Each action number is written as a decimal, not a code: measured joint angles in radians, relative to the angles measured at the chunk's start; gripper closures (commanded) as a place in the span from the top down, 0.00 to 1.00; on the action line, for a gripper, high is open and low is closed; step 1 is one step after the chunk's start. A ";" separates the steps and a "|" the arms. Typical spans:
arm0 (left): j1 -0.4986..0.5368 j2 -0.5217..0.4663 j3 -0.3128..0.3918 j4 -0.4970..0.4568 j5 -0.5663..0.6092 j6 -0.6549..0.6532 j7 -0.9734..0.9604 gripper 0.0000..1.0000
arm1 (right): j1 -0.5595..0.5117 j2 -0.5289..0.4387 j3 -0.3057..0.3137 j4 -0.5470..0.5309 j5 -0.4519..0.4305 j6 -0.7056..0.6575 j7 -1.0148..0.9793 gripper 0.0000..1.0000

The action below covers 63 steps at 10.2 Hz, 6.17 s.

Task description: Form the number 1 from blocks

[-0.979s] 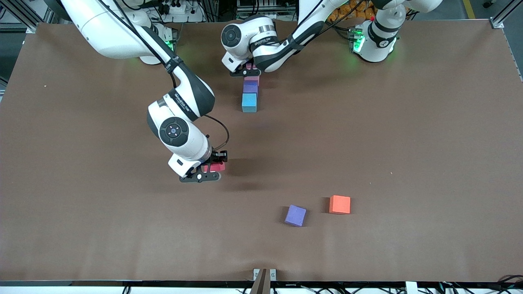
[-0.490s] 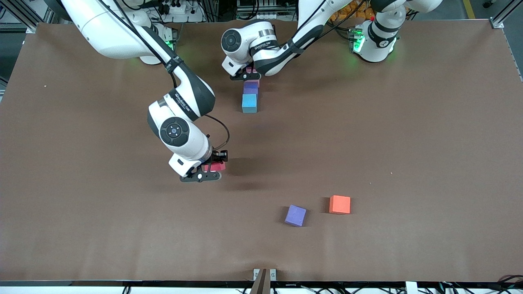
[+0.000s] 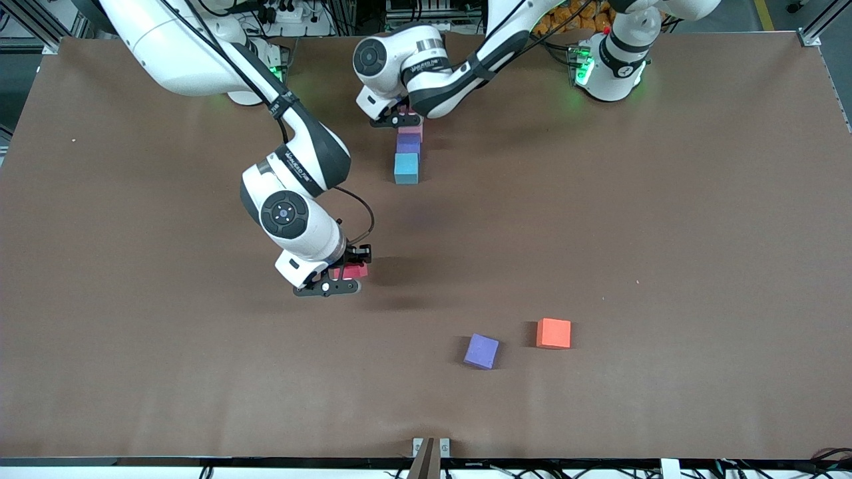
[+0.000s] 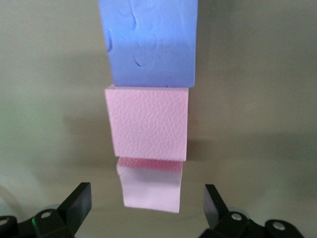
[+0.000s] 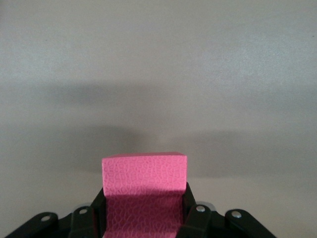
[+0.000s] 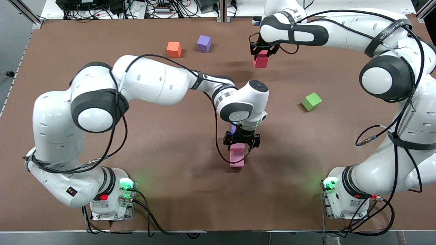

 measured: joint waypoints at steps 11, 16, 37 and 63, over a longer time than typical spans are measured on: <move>0.607 -0.126 0.025 0.032 0.231 -0.126 0.289 1.00 | 0.113 0.003 0.044 -0.065 0.006 0.004 0.235 0.00; 0.951 -0.166 0.022 0.134 0.235 -0.128 0.672 1.00 | 0.142 0.002 0.152 -0.169 -0.135 0.034 0.430 0.00; 0.622 -0.683 0.488 -0.216 -0.027 -0.109 0.991 1.00 | 0.131 -0.056 0.209 -0.414 -0.254 0.257 0.585 0.00; 0.702 -0.639 0.475 0.225 -0.045 -0.516 1.189 1.00 | -0.076 -0.269 0.172 -0.313 -0.043 0.108 0.322 1.00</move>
